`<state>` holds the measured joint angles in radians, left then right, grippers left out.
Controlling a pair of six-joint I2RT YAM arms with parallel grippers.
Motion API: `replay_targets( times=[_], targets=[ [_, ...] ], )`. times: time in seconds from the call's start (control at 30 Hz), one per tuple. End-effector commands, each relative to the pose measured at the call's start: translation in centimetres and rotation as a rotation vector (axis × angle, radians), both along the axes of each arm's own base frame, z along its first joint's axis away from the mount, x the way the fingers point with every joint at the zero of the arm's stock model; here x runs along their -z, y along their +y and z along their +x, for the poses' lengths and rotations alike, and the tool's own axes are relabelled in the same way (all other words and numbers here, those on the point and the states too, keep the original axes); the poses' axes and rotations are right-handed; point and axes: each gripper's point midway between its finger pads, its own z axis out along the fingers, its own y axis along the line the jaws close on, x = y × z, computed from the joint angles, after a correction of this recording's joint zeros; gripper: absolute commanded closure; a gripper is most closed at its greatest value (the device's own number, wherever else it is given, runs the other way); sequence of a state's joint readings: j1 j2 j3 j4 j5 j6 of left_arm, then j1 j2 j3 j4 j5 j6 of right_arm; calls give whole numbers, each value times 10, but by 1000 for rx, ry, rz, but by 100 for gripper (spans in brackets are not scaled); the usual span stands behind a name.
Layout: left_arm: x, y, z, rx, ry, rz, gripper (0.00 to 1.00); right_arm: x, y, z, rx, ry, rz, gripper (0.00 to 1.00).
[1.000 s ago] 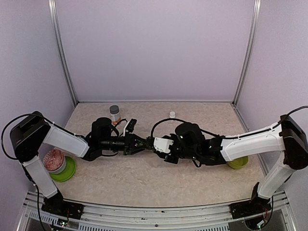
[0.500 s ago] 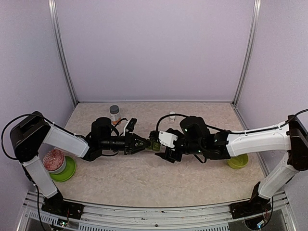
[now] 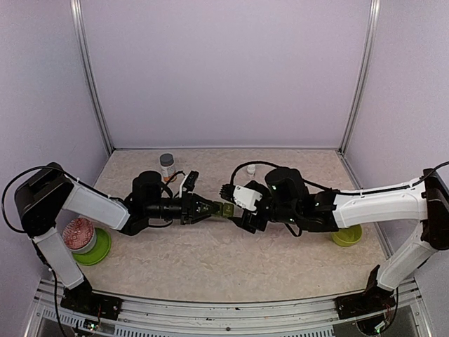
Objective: Sort the pills into containers
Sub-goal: Open the lid of the pill container.
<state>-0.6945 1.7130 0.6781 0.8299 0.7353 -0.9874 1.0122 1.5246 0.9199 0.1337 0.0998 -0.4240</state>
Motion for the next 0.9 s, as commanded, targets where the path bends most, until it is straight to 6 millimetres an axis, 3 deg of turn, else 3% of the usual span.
replay_targets(
  times=[0.0, 0.37, 0.87],
  targets=[
    [3, -1, -4, 18, -20, -3, 83, -40, -11, 14, 92, -84, 102, 21],
    [8, -3, -6, 26, -12, 0, 83, -60, -20, 20, 138, -134, 169, 20],
    [5, -7, -11, 53, -25, -6, 83, -35, -11, 50, 250, -116, 88, 19]
  ],
)
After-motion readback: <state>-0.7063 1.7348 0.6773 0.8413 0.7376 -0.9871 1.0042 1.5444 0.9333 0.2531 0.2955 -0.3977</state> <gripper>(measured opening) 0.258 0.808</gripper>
